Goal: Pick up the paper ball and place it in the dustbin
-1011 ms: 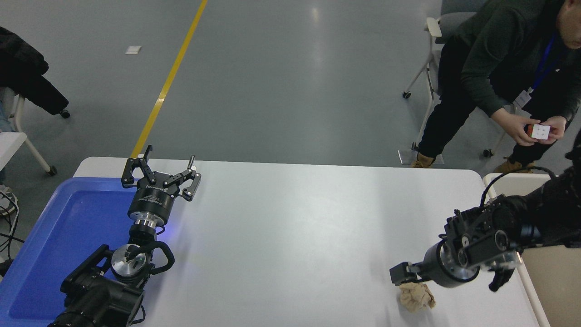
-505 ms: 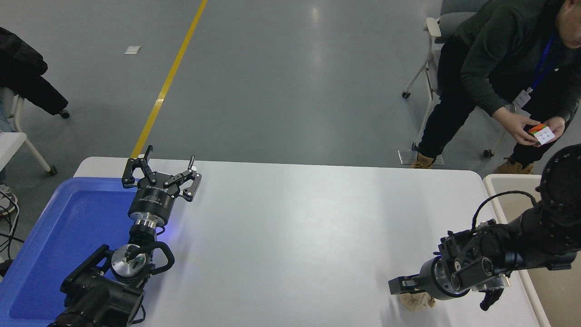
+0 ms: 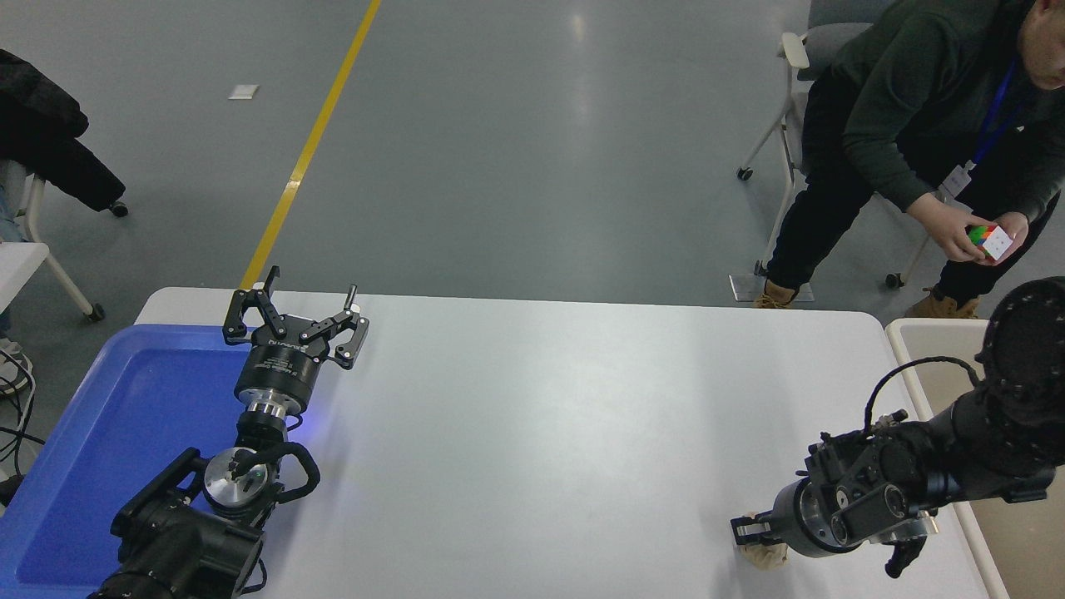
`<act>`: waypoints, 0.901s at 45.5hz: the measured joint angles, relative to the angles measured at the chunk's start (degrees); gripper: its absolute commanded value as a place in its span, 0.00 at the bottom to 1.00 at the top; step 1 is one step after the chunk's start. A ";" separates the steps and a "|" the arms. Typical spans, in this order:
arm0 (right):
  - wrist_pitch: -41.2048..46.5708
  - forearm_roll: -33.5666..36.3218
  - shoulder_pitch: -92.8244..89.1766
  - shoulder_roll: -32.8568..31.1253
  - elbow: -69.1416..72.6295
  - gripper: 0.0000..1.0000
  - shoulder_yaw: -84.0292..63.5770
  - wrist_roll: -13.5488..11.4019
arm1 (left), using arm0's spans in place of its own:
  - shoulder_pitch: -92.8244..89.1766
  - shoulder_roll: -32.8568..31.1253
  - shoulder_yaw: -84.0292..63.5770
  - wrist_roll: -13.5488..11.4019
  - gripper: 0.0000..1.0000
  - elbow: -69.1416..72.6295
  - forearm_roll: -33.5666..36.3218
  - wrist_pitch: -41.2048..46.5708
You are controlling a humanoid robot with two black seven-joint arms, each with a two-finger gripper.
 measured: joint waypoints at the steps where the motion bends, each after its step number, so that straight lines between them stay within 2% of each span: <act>1: 0.02 -0.08 0.10 -0.06 0.09 0.00 -0.08 0.07 | 0.00 0.00 0.00 0.00 0.99 0.00 0.00 0.00; 23: 4.84 -1.67 17.59 -7.89 12.93 0.00 -4.79 2.15 | -0.03 0.00 0.00 0.00 0.99 0.00 0.01 -0.03; 29: 9.12 -2.19 26.82 -10.37 17.02 0.00 -7.89 2.28 | -0.03 0.00 0.00 0.00 0.99 -0.01 0.02 -0.05; 41: 23.03 -3.16 47.31 -14.21 20.85 0.00 -13.85 2.40 | -0.02 0.00 0.00 0.00 0.99 -0.01 0.08 -0.08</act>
